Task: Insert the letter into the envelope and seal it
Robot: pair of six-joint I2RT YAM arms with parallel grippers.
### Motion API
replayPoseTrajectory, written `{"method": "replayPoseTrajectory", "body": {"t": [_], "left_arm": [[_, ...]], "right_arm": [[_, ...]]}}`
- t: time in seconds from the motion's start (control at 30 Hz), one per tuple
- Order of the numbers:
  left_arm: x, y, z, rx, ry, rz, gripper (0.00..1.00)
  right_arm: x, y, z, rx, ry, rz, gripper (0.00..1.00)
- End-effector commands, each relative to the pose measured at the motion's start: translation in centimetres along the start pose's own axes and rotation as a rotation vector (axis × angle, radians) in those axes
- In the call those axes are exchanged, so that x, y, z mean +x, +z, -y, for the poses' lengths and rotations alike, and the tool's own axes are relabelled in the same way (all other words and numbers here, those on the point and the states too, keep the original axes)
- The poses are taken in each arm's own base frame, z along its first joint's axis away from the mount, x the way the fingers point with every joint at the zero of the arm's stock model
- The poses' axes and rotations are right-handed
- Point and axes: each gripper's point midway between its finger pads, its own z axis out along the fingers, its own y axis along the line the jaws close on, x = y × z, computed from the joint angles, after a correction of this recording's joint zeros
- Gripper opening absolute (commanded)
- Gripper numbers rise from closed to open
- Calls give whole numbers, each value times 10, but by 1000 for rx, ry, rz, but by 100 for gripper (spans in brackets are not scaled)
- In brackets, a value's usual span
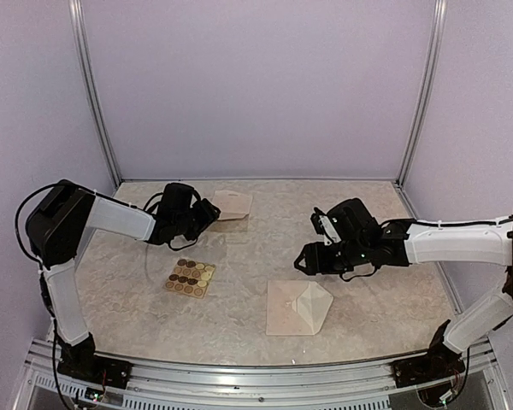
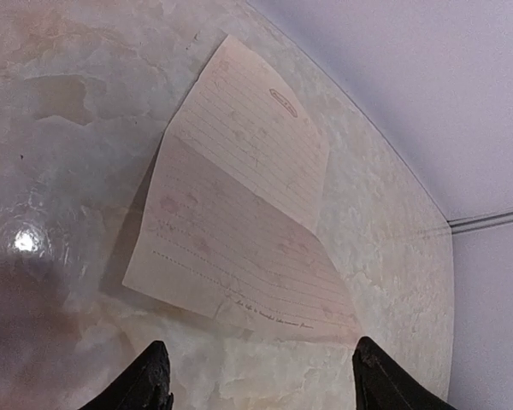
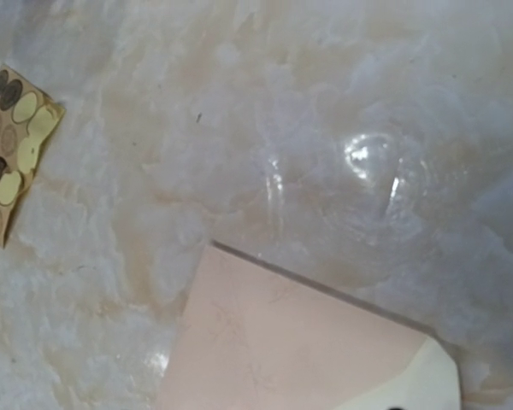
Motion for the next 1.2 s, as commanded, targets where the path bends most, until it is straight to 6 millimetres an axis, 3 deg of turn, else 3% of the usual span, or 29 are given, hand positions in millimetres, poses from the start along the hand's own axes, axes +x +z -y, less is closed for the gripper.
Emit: {"method": "replayPoseTrajectory", "body": {"t": [0.0,0.27,0.47,0.7,0.8,1.0,1.07,1.17], "left_arm": [[-18,20,6,27,-54,35,67],[-21,54,-7,-14,-80,22,61],[-26,66,-16,-32,-104,37,54],[-27,71,-24,-29,-127,36,12],[-32,62,-17,1,-133,53,0],[-47,19,24,136,-62,96,0],[-49,-5,46,172,18,101,0],[-37,-43,90,253,201,61,0]], "right_arm": [[-1,-10,2,-21,-5,11,60],[-3,-12,10,-21,2,5,61],[-7,-17,13,-18,7,17,61],[-4,-19,19,-7,19,17,60],[-5,-23,21,0,24,30,61],[-17,-43,19,-14,20,92,61],[-23,-53,14,-40,10,126,63],[-33,-73,1,-106,-24,195,67]]}}
